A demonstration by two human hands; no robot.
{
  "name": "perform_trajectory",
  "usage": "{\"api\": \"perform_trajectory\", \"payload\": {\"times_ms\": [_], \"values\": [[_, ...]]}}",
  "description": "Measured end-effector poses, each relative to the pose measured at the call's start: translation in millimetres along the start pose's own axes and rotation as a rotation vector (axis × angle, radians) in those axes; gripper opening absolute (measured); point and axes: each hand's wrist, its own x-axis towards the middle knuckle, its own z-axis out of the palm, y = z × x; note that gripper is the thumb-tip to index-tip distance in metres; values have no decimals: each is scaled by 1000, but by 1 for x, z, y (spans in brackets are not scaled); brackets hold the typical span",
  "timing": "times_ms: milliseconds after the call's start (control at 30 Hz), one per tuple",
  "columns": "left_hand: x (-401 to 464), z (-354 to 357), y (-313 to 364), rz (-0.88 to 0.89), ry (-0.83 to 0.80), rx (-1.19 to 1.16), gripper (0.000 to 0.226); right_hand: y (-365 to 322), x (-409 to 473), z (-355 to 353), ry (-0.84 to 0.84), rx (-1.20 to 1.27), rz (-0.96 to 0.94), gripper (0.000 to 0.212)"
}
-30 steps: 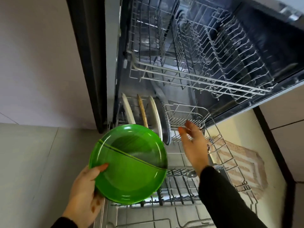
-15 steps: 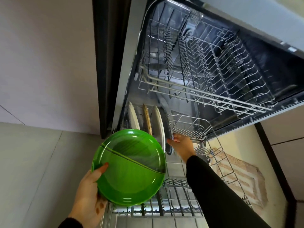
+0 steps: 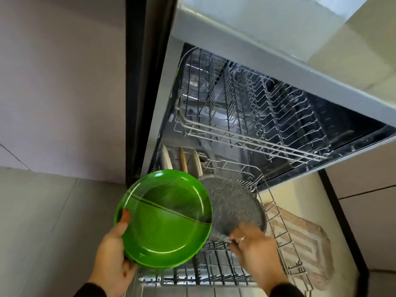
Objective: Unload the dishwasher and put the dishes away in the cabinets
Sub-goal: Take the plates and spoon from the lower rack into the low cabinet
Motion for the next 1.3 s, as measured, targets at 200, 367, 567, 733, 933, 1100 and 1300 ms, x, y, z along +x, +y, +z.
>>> {"api": "perform_trajectory", "payload": {"times_ms": [200,367,567,733,933,1100,1300], "values": [[0,30,0,21,46,43,25,-23,-21,14,224,-158,-213,19],[-1,38,2,32,48,116,24,-56,-18,3,223,-148,-349,31],[7,16,16,40,117,164,41,-76,4,-1,231,97,-349,39],[20,3,32,165,232,206,34,-50,44,-22,356,327,-142,34],[24,-9,46,237,269,210,18,-3,122,38,66,995,671,25],[30,-16,49,284,255,228,16,-1,156,81,26,822,711,30],[35,-19,49,326,251,208,22,9,159,96,26,772,791,24]]}}
